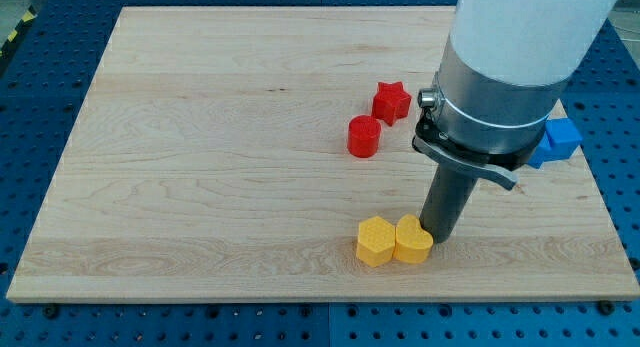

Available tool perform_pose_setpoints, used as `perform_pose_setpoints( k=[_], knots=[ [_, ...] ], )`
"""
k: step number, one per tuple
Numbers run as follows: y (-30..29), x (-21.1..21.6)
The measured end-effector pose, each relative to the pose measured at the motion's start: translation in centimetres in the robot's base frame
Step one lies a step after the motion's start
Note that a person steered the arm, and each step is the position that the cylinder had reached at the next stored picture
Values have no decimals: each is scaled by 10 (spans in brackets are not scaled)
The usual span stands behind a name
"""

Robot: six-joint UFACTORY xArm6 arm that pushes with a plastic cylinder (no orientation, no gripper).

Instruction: Move your arm towards the left side of the board

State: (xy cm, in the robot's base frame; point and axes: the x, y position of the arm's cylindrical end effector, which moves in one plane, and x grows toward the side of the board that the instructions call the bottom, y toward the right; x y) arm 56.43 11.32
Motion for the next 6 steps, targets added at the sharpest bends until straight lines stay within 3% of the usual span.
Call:
perform_pose_setpoints(
  k=[3, 5, 6],
  knots=[
    [50, 1],
    [9, -32],
    [-48, -32]
  ],
)
